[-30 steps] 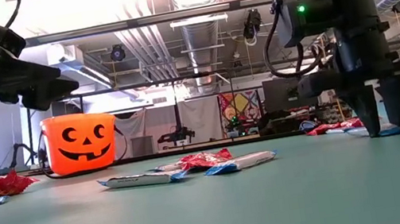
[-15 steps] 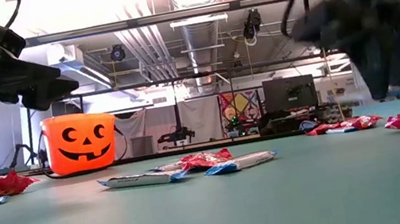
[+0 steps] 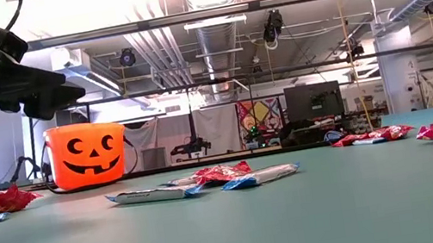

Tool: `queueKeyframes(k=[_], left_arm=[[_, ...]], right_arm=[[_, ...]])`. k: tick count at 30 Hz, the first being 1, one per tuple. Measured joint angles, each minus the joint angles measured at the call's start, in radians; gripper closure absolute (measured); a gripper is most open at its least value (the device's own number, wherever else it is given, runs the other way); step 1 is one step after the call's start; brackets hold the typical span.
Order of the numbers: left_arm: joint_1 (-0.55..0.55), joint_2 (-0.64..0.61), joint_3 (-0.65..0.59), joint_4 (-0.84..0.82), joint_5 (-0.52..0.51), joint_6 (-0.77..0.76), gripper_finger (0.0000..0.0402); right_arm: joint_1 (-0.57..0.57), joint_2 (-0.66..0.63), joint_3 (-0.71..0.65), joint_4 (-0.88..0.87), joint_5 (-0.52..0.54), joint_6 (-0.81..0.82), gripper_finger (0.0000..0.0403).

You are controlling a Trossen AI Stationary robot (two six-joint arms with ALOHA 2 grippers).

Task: Sort candy by brand, put in halloween buckets
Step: Put the white chocolate into the black bucket

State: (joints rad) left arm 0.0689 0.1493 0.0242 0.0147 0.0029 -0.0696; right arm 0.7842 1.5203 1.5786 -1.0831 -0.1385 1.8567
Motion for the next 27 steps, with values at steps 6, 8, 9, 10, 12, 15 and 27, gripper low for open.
queueKeyframes(k=[6, 8, 9, 10, 12, 15, 27], left_arm=[[0.000, 0.000, 0.000, 0.000, 0.000, 0.000, 0.0130], [0.000, 0.000, 0.000, 0.000, 0.000, 0.000, 0.0130], [0.000, 0.000, 0.000, 0.000, 0.000, 0.000, 0.0130], [0.000, 0.000, 0.000, 0.000, 0.000, 0.000, 0.0130], [0.000, 0.000, 0.000, 0.000, 0.000, 0.000, 0.0130], [0.000, 0.000, 0.000, 0.000, 0.000, 0.000, 0.0130], [0.000, 0.000, 0.000, 0.000, 0.000, 0.000, 0.0130]], right_arm=[[0.173, 0.000, 0.006, -0.068, -0.055, 0.281, 0.0292], [0.214, 0.002, -0.020, -0.099, -0.104, 0.378, 0.0292], [0.233, 0.002, -0.039, -0.112, -0.109, 0.431, 0.0293], [0.244, 0.002, -0.060, -0.124, -0.121, 0.454, 0.0294], [0.243, 0.000, -0.099, -0.110, -0.181, 0.457, 0.0297], [0.216, -0.001, -0.163, -0.067, -0.232, 0.465, 0.0297], [0.185, -0.007, -0.462, 0.250, -0.238, 0.448, 0.0297]])
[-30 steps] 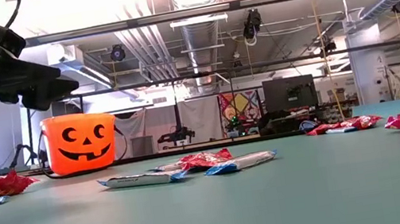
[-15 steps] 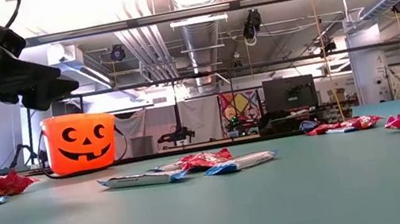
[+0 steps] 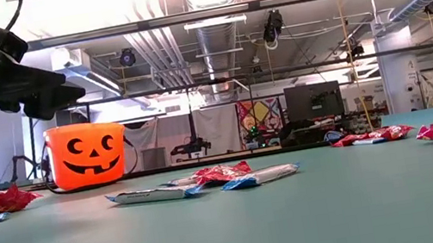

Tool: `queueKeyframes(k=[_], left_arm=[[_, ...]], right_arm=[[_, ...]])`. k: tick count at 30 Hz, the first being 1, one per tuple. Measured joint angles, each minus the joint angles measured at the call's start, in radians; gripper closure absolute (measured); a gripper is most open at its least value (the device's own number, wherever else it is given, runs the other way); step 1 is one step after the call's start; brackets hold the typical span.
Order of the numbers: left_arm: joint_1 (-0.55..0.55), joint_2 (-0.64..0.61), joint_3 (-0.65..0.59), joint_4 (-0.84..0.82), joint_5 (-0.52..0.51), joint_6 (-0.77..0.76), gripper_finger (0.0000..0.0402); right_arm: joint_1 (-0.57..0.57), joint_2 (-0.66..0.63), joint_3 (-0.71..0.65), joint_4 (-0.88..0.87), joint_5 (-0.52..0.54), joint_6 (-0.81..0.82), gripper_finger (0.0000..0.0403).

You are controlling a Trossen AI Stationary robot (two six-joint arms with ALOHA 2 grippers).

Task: Sort candy by brand, put in halloween buckets
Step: Put the white chocolate into the black bucket

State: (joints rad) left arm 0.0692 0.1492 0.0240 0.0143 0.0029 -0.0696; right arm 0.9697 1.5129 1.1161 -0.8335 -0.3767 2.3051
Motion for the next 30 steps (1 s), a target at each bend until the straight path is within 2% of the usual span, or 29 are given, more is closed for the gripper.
queueKeyframes(k=[4, 7, 13, 21, 25, 30], left_arm=[[0.000, 0.000, 0.000, 0.000, 0.000, 0.000, 0.0130], [0.000, 0.000, 0.000, 0.000, 0.000, 0.000, 0.0130], [0.000, 0.000, 0.000, 0.000, 0.000, 0.000, 0.0130], [0.000, 0.000, 0.000, 0.000, 0.000, 0.000, 0.0130], [0.000, 0.000, 0.000, 0.000, 0.000, 0.000, 0.0130], [0.000, 0.000, 0.000, 0.000, 0.000, 0.000, 0.0130]], right_arm=[[-0.002, -0.016, -0.071, 0.116, -0.026, -0.009, 0.0297], [-0.002, -0.020, -0.085, 0.129, -0.047, -0.009, 0.0291], [-0.004, -0.035, -0.044, 0.035, -0.044, -0.008, 0.0229], [-0.039, -0.137, 0.127, -0.089, -0.077, 0.014, 0.0151], [-0.104, -0.171, 0.243, -0.194, -0.067, 0.015, 0.0137], [-0.203, -0.169, 0.331, -0.354, 0.003, 0.009, 0.0140]])
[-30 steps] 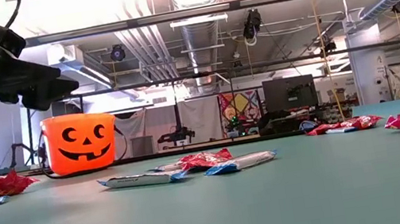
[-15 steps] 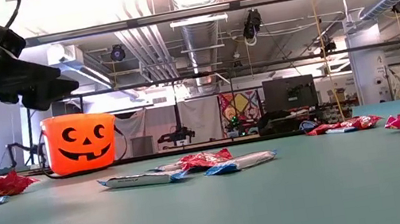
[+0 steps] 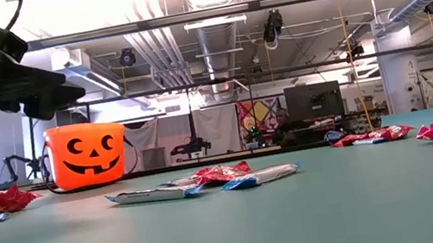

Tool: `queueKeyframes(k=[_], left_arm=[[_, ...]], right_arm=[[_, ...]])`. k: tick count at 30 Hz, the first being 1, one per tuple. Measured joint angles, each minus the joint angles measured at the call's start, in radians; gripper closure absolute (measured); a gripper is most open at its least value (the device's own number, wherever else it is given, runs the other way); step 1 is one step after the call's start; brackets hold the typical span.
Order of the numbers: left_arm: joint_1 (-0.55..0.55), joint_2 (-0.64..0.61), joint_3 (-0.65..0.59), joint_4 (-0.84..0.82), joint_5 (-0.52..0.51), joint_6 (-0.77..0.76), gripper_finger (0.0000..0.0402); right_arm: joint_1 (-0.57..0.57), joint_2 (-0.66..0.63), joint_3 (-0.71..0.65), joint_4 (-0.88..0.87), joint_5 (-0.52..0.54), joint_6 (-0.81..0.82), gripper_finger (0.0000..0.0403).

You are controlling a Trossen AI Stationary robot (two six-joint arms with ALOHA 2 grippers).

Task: Sort candy by brand, put in halloween buckets
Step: Put the white chocolate into the black bucket

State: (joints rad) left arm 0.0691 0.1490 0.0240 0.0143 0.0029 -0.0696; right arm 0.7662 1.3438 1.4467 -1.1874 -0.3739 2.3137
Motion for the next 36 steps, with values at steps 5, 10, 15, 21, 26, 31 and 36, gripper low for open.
queueKeyframes(k=[5, 10, 15, 21, 26, 31, 36], left_arm=[[0.000, 0.000, 0.000, 0.000, 0.000, 0.000, 0.0130], [0.000, 0.000, 0.000, 0.000, 0.000, 0.000, 0.0130], [0.000, 0.000, 0.000, 0.000, 0.000, 0.000, 0.0130], [0.000, 0.000, 0.000, 0.000, 0.000, 0.000, 0.0130], [0.000, 0.000, 0.000, 0.000, 0.000, 0.000, 0.0130], [0.000, 0.000, 0.000, 0.000, 0.000, 0.000, 0.0130], [0.000, 0.000, 0.000, 0.000, 0.000, 0.000, 0.0130]], right_arm=[[-0.125, 0.052, 0.013, 0.049, 0.055, -0.110, 0.0153], [-0.246, 0.144, 0.015, 0.192, 0.134, -0.247, 0.0158], [-0.342, 0.284, 0.015, 0.379, 0.399, -0.272, 0.0153], [-0.449, 0.479, 0.015, 0.422, 0.370, -0.173, 0.0143], [-0.485, 0.598, 0.042, 0.443, 0.370, -0.136, 0.0137], [-0.509, 0.666, 0.062, 0.438, 0.375, -0.085, 0.0138], [-0.539, 0.679, 0.080, 0.440, 0.378, -0.080, 0.0154]])
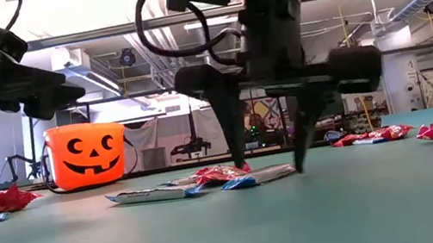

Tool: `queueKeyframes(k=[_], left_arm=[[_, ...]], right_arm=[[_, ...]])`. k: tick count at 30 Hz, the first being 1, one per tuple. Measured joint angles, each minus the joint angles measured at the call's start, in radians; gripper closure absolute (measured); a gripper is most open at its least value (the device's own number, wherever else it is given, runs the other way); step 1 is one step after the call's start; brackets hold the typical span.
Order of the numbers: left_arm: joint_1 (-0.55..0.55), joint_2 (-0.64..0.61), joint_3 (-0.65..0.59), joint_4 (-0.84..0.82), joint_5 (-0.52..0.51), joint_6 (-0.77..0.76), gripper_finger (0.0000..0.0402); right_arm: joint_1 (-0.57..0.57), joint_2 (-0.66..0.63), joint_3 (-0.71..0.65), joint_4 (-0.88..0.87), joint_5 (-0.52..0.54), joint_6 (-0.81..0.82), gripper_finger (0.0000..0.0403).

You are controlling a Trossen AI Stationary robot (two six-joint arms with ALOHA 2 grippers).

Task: Sort candy by brand, put in halloween buckets
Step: Put the white chocolate into the black bucket

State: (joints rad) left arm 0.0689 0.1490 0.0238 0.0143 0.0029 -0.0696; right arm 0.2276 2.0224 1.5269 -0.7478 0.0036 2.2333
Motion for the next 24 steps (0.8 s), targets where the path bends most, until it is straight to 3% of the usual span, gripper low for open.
queueKeyframes(k=[18, 24], left_arm=[[0.000, 0.000, 0.000, 0.000, 0.000, 0.000, 0.0130], [0.000, 0.002, 0.000, 0.000, 0.000, 0.000, 0.0130]], right_arm=[[-0.032, -0.021, 0.002, -0.344, -0.010, -0.020, 0.0184], [-0.029, -0.090, 0.002, -0.346, 0.001, -0.043, 0.0184]])
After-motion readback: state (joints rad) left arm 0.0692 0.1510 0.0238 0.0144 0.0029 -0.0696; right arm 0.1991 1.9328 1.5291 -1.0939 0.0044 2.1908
